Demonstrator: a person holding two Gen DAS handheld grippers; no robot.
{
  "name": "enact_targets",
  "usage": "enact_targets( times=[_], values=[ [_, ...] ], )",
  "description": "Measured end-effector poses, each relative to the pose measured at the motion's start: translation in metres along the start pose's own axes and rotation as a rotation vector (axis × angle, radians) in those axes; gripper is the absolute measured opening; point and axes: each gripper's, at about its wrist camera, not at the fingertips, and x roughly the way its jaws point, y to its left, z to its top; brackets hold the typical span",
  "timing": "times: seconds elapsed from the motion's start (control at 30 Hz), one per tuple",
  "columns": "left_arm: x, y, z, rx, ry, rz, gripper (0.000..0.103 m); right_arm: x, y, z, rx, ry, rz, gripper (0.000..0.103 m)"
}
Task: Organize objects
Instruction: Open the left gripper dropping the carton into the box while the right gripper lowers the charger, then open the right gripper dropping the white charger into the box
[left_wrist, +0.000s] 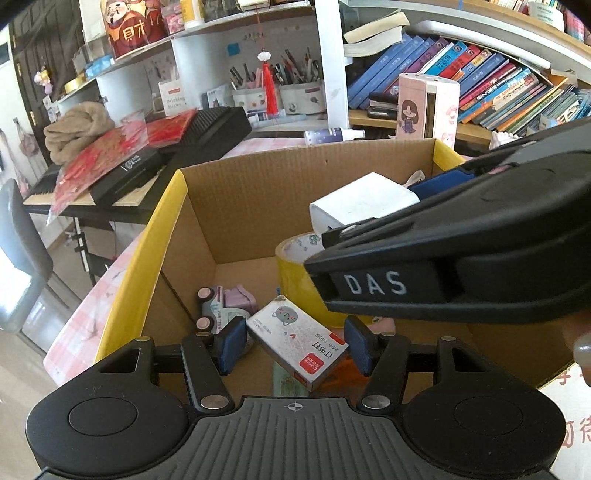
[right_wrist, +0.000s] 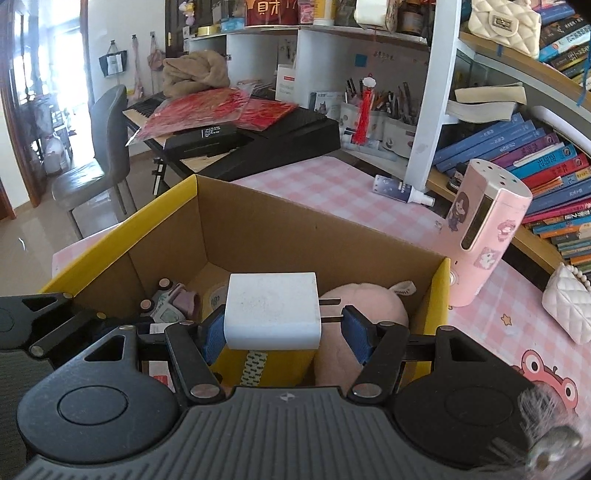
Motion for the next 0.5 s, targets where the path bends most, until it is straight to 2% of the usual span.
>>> enact_targets(
  times=[0.1, 0.4, 0.5],
  values=[
    [-0.004, 0.0, -0.001, -0.001, -0.008, 0.009, 0.065, 0.001, 0.002, 0.003, -0.011, -0.004, 0.005, 0.062],
    [-0.025, 0.004, -0.002, 0.0, -0.055, 0.015, 0.068, 0.003, 0.005, 0.013, -0.029, -0.027, 0.009, 0.062],
    [-0.033, 0.009, -0.004, -0.008, -0.07, 0.018, 0.073, 0.005, 0.008, 0.017, -0.044, -0.027, 0.016, 0.062]
  ],
)
